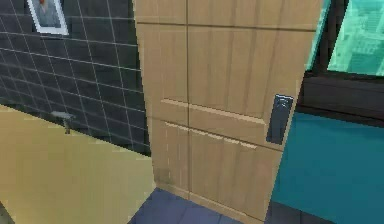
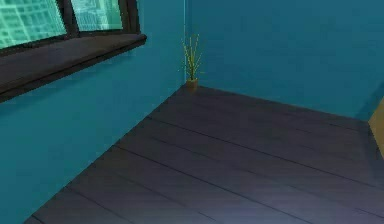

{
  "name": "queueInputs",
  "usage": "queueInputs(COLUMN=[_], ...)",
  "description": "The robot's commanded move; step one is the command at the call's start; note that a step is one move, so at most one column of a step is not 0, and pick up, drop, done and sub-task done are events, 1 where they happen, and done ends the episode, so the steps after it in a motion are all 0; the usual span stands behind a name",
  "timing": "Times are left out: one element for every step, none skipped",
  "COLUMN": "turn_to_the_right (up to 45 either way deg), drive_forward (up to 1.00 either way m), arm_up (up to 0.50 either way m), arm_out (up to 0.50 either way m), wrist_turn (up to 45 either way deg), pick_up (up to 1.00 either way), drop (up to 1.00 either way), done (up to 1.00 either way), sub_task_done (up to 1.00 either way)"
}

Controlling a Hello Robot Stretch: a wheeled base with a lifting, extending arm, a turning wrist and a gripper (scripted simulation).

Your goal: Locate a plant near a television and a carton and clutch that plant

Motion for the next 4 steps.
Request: queueInputs(turn_to_the_right=[-6.0,0.0,-15.0,0.0], drive_forward=[0.0,0.4,0.0,0.5], arm_up=[0.0,0.0,0.0,0.0], arm_out=[0.0,0.0,0.0,0.0], wrist_turn=[0.0,0.0,0.0,0.0], pick_up=[0.0,0.0,0.0,0.0], drop=[0.0,0.0,0.0,0.0], done=[0.0,0.0,0.0,0.0], sub_task_done=[0.0,0.0,0.0,0.0])
